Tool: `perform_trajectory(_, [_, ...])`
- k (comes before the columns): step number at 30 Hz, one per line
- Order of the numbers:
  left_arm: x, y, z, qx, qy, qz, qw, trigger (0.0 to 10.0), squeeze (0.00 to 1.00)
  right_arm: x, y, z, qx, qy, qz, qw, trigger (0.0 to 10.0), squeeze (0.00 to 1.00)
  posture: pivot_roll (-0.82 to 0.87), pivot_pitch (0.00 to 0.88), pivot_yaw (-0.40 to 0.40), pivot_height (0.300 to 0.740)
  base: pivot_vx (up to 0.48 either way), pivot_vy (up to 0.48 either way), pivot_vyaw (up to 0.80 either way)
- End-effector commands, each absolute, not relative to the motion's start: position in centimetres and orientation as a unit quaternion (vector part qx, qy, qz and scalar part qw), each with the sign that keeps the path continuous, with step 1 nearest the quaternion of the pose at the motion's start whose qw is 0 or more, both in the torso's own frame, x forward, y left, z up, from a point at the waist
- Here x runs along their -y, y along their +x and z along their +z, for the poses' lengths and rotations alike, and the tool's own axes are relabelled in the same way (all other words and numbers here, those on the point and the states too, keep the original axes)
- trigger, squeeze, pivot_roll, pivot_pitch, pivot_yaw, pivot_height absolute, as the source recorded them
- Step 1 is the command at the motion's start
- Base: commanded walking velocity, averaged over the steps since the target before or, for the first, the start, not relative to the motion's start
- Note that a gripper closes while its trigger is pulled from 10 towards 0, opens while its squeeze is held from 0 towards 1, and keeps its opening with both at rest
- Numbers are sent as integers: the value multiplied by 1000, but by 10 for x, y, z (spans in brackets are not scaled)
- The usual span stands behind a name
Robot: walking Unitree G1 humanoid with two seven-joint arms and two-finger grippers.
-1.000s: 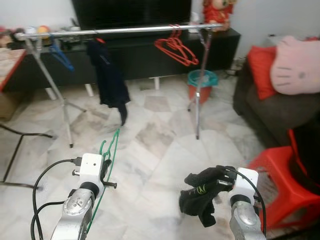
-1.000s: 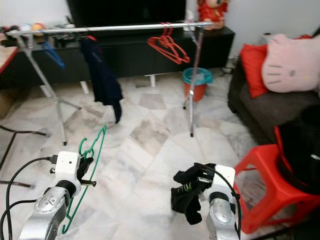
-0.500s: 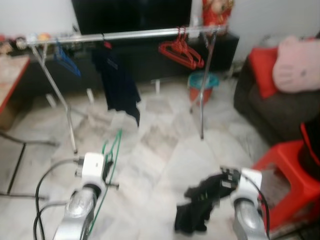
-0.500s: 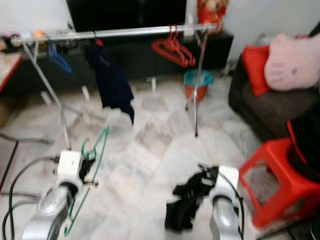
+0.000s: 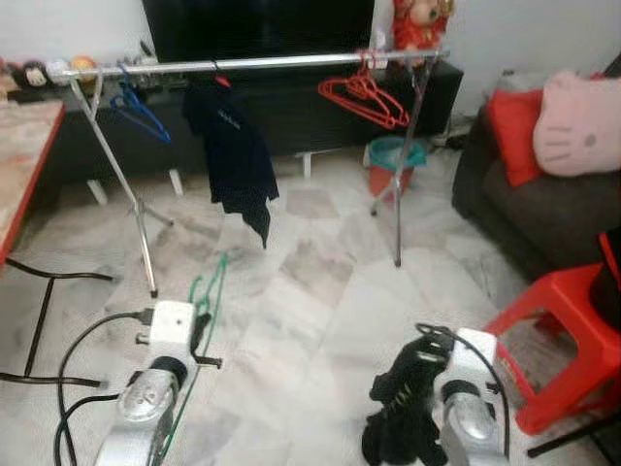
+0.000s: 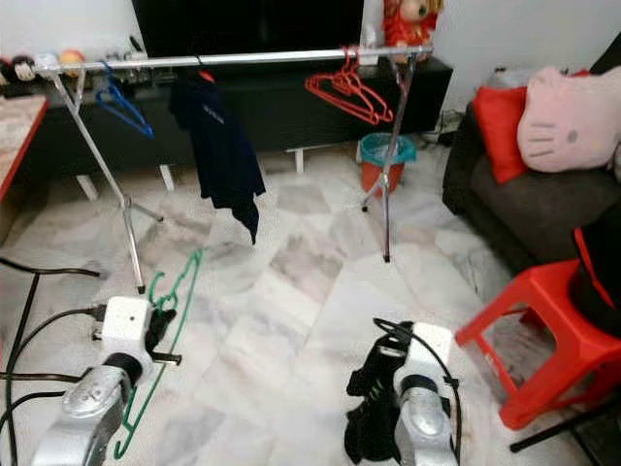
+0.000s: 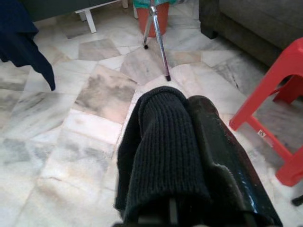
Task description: Hang hanger
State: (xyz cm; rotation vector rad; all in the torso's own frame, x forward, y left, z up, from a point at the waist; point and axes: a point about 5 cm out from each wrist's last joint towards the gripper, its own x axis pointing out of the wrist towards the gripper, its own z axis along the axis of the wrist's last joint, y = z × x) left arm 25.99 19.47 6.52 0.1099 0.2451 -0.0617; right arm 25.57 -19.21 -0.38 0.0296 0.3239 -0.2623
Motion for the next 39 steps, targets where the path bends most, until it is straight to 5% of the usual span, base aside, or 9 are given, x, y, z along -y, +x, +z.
perform_trajectory(1, [-189,263,71,-108,51,-39,992,10000,0,198,261,5,-140,11,-136,981,10000,0,-48,0,18,740,0,0,0])
perform_trajectory(32, [-188,261,71,-108,56,-47,991,10000,0,201,261,7,-137,8,-140,981,10000,0,-50,0,21,740,-229,0,0])
perform_trajectory(39, [-181,264,77,-117,61,-110,985,10000,0,208,277,20,-137,16,-157,978,10000,0,-44,0,24,740,0,0,0])
